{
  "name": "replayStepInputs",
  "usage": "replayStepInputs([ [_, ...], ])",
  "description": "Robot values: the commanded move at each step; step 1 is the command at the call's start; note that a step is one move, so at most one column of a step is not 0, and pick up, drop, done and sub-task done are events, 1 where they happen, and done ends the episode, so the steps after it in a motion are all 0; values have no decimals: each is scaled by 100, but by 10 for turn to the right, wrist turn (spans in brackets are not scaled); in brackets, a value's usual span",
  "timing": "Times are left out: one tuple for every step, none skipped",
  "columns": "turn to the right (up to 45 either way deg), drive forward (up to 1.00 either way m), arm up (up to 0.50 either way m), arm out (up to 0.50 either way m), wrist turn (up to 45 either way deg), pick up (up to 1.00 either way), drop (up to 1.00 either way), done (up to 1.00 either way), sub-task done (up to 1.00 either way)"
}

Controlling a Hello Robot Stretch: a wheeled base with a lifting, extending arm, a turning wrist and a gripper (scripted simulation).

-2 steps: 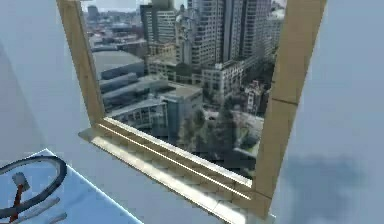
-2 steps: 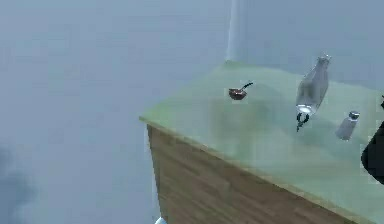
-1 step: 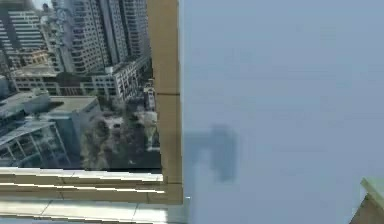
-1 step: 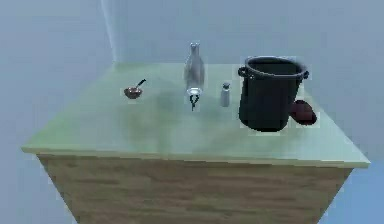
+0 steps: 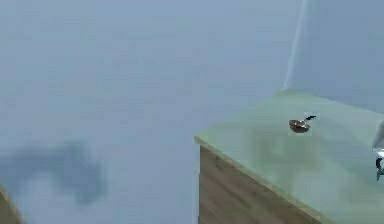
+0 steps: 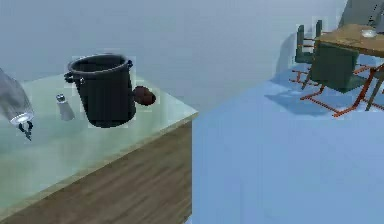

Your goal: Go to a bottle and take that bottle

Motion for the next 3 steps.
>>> replayStepInputs([
  [450,0,0,0,0,0,0,0,0],
  [210,0,0,0,0,0,0,0,0],
  [0,30,0,0,0,0,0,0,0],
])
